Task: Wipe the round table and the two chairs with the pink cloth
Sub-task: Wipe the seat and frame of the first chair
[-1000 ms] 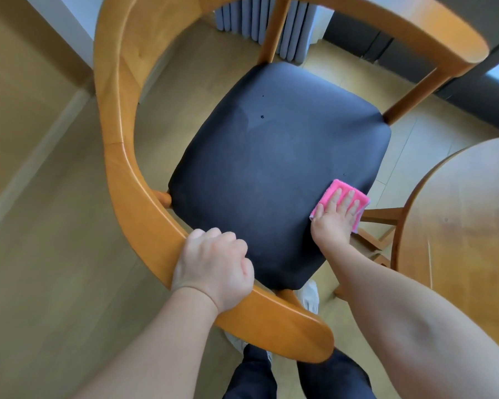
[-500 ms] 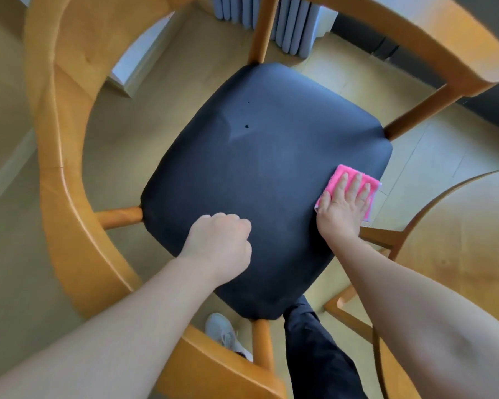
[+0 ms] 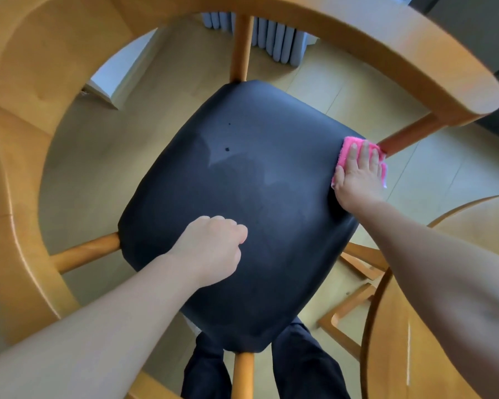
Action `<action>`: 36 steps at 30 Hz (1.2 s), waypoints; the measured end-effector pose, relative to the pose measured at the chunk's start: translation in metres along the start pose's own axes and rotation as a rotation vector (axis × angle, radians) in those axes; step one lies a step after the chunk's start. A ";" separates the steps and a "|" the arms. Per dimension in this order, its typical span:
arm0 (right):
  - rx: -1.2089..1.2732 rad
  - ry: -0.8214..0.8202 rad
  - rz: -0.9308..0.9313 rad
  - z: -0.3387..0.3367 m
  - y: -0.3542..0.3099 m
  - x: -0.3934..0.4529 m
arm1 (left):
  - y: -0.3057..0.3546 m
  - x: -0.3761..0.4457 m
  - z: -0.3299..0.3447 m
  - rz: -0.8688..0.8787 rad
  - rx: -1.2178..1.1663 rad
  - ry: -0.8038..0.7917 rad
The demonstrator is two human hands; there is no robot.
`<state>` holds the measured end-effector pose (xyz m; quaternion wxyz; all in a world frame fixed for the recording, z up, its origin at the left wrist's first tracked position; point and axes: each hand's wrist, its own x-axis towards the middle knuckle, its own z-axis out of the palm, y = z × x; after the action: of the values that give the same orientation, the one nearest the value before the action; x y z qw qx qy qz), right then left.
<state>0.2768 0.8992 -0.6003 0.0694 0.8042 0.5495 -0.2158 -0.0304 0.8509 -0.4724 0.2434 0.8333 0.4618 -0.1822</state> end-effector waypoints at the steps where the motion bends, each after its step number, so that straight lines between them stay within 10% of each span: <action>1: 0.003 0.016 0.010 0.001 -0.002 0.000 | -0.001 -0.002 0.001 0.012 -0.002 0.014; 18: -0.221 -0.018 -0.360 0.050 -0.081 -0.107 | -0.044 -0.018 -0.018 0.062 0.072 0.148; 36: -0.149 -0.018 -0.280 0.005 -0.081 0.008 | -0.060 0.035 -0.030 0.029 0.048 0.165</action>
<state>0.2040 0.9350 -0.5981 0.1029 0.7104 0.6700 -0.1892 -0.0616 0.9189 -0.4802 0.1871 0.8577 0.4635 -0.1205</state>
